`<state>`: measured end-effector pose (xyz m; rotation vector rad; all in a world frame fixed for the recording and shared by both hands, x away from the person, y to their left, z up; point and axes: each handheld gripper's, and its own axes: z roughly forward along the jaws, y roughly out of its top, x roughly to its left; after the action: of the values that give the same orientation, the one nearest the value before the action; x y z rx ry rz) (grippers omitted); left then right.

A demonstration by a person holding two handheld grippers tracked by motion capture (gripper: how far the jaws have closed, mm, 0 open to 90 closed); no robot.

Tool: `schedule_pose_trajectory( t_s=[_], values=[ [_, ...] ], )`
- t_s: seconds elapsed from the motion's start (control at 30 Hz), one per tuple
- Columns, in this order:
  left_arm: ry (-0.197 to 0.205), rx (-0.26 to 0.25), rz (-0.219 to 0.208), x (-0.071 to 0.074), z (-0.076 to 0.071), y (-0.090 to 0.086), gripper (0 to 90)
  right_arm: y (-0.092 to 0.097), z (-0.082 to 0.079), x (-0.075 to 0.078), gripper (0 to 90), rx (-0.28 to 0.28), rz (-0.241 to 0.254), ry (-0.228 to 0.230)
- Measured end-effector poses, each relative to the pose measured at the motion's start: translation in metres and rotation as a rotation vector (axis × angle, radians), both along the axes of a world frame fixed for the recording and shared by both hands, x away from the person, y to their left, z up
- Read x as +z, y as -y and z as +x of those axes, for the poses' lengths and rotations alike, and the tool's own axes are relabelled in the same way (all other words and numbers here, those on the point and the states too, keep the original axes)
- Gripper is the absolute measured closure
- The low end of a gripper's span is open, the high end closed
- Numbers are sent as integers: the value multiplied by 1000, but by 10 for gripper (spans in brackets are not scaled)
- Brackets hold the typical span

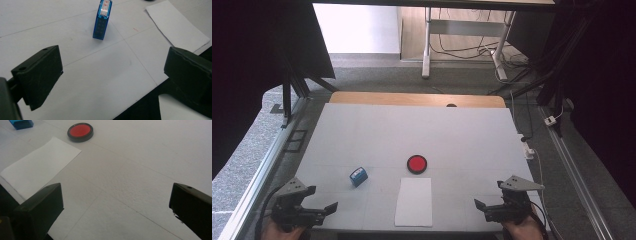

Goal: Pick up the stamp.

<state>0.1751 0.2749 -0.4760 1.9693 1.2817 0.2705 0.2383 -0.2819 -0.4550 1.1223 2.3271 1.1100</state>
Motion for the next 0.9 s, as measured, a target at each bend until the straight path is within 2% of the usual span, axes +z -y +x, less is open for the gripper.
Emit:
schedule_pose_trajectory(
  t_s=[0.13,0.27,0.6,0.9],
  values=[
    [0,-6,5,0,0,1,23,2,1,0,0,11,14,-10],
    [3,-16,21,0,0,3,24,3,1,0,0,-5,27,-13],
    [-5,-17,38,0,0,5,26,1,1,0,0,2,6,-14],
    [-4,-14,63,0,0,8,14,1,0,0,0,18,14,-10]
  ],
)
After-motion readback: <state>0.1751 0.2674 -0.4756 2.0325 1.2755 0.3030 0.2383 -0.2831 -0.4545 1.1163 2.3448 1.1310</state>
